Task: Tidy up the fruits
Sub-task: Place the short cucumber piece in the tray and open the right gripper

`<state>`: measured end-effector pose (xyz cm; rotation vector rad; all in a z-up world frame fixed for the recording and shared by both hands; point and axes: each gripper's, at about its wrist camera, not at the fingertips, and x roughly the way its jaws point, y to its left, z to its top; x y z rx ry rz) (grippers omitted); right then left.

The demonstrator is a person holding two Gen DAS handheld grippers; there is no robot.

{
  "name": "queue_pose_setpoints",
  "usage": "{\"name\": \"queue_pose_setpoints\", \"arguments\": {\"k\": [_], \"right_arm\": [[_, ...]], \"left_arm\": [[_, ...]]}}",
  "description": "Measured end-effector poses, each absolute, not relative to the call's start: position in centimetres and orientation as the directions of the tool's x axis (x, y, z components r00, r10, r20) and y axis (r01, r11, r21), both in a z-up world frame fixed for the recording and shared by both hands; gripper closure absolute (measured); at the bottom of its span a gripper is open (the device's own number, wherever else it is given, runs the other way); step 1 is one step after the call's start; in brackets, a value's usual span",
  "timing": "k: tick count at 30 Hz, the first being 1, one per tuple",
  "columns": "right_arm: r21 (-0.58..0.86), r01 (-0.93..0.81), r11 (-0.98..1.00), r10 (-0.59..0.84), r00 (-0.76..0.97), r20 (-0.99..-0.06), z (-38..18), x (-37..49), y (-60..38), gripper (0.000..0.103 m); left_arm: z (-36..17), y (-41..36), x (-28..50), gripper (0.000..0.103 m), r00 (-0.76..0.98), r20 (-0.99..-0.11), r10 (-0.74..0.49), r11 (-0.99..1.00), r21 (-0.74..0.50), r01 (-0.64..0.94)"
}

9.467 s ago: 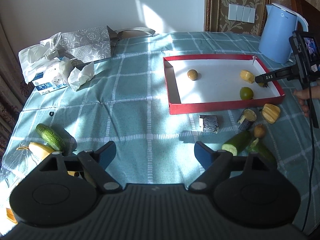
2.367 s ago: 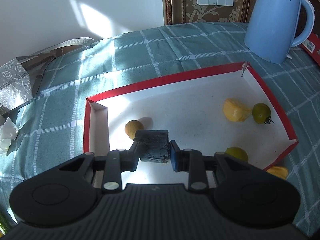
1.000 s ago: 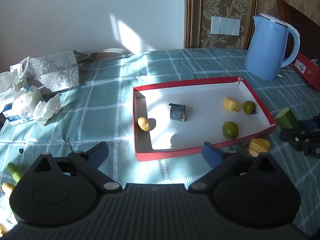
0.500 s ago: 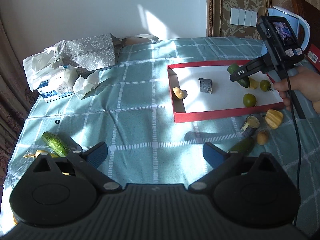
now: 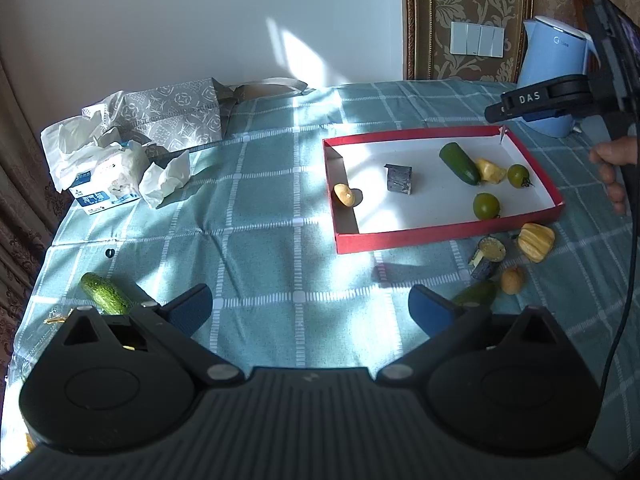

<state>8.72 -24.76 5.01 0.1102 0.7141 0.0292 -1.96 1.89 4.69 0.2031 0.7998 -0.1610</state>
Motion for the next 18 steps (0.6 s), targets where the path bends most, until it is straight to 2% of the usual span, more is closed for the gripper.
{"name": "queue_pose_setpoints", "arguments": {"k": [2,7,11,18], "right_arm": [[0.140,0.044,0.989,0.057,0.762,-0.645,5.4,5.7,-26.1,0.034],[0.127,0.159,0.979,-0.028,0.726,-0.687,4.2,-2.4,-28.5,0.034],[0.137,0.200,0.970,-0.034,0.672,-0.739,2.8,-6.4,-29.3,0.034],[0.116,0.174,0.978,-0.030,0.665,-0.747,3.4,-9.0,-28.4,0.033]], "left_arm": [[4.6,1.4,-1.9,0.000,0.674,-0.732,-0.100,0.966,0.091,0.242],[3.6,-0.7,-2.1,0.000,0.633,-0.756,-0.166,0.944,0.064,0.324],[2.4,-3.0,-2.4,0.000,0.595,-0.767,-0.239,0.887,0.077,0.455],[1.8,-6.0,-2.4,0.000,0.590,-0.772,-0.235,0.867,0.107,0.487]]}}
